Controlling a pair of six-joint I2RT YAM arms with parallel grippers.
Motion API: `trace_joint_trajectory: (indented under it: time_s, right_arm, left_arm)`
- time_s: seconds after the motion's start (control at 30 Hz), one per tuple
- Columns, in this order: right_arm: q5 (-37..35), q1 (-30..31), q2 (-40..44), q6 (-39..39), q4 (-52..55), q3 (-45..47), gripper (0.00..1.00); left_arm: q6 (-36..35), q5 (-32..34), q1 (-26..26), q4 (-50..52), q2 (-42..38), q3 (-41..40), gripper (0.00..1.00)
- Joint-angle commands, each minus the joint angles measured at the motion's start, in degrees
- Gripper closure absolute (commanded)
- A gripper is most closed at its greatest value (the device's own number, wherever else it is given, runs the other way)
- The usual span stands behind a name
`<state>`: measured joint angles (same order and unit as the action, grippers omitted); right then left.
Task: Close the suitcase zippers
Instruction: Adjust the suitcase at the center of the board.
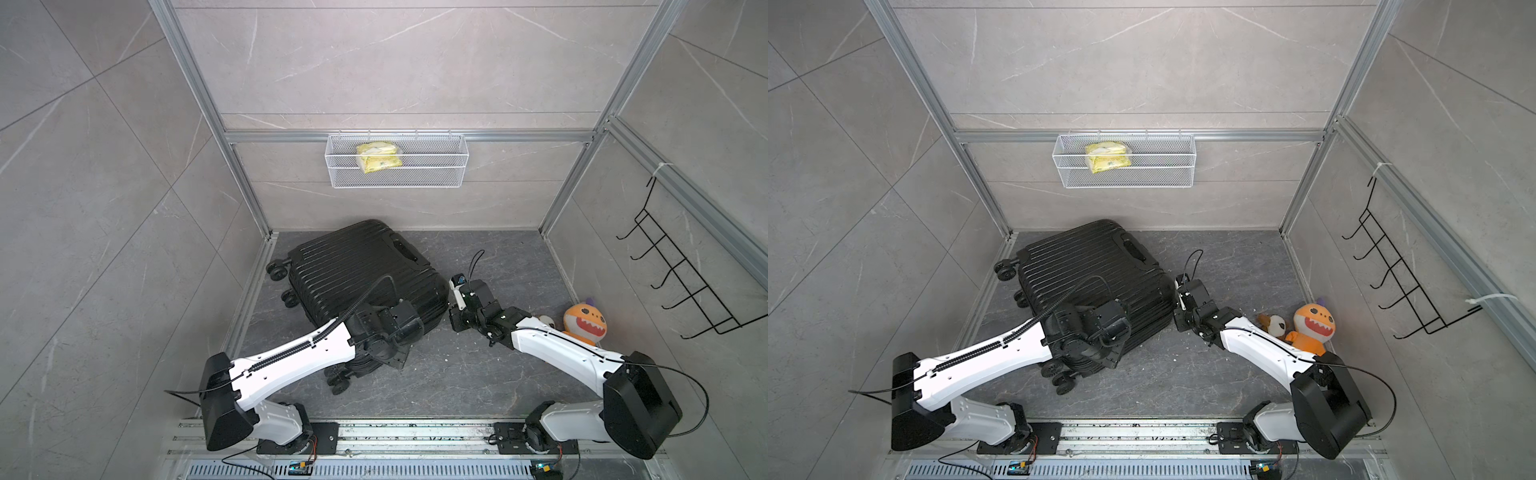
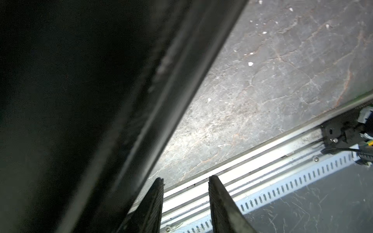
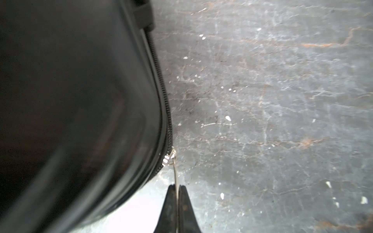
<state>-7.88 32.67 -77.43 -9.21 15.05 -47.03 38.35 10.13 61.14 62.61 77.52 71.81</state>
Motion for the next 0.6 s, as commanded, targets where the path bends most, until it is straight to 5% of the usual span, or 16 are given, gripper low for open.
trace_joint_trajectory:
  time_s: [0.0, 0.33, 0.57]
  right_arm:
    - [-2.94, -1.39, 1.94, 0.01, 7.65, 0.91, 1.0]
    - [6.32, 2.52, 1.71, -1.78, 5.37, 0.95, 1.0]
    - [6.8, 9.26, -0.41, -1.69, 0.34, 1.38, 1.0]
  left_arm:
    - [4.65, 11.23, -4.97, 5.17, -3.5, -3.89, 0.58]
    - [3.07, 12.06, -15.4, -0.58, -12.61, -10.63, 0.54]
    - [-2.98, 13.59, -16.85, -0.49, -12.68, -1.96, 0.53]
